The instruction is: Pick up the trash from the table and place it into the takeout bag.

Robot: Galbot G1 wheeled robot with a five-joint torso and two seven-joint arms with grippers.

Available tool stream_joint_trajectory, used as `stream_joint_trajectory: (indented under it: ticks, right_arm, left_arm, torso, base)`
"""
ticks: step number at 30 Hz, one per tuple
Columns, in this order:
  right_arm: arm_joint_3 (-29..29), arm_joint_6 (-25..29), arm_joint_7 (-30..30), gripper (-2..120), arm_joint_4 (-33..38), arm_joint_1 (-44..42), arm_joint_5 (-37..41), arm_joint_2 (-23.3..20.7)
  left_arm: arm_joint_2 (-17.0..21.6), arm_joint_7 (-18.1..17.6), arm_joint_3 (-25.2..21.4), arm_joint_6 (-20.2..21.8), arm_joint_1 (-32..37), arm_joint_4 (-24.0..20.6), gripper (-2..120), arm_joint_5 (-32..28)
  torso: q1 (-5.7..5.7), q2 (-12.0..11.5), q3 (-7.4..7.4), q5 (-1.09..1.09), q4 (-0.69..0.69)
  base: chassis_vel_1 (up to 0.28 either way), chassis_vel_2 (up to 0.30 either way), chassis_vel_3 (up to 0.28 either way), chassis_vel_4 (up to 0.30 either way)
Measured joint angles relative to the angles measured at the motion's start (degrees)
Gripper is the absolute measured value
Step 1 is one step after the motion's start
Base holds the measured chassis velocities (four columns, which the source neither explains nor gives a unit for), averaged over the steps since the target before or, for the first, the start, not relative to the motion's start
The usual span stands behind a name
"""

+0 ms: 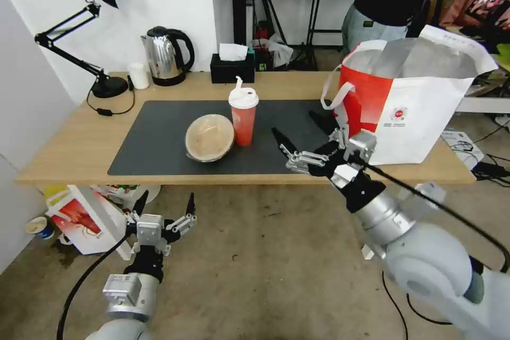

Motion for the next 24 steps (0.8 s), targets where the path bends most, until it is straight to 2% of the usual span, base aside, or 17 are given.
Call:
stream_joint_trajectory:
  ticks: [7,20,24]
  right_arm:
    - [-1.18,-7.40,2.93,100,-0.72,5.40,5.14,-0.40]
    - [-4.37,-11.88,1.59,100,-3.45,10.31,7.92,-0.91]
    - [-5.38,-12.86,3.33,100,-4.15,11.11,7.49,-0.39]
  left_arm:
    - [0.00,0.00,0.00,0.00,0.00,0.00,100,0.00]
    - [0.00,0.00,0.00,0.00,0.00,0.00,100,0.00]
    - [0.00,0.00,0.00,0.00,0.00,0.00,100,0.00]
  torso:
    - [-0.01,0.00,0.00,0.00,0.01]
    - [-0.01,0.00,-0.01,-0.01,0.00]
    - [-0.01,0.00,-0.01,0.00,0.00]
  base:
    - [0.000,0.000,0.000,0.000]
    - [0.000,0.000,0.000,0.000]
    - [0.000,0.000,0.000,0.000]
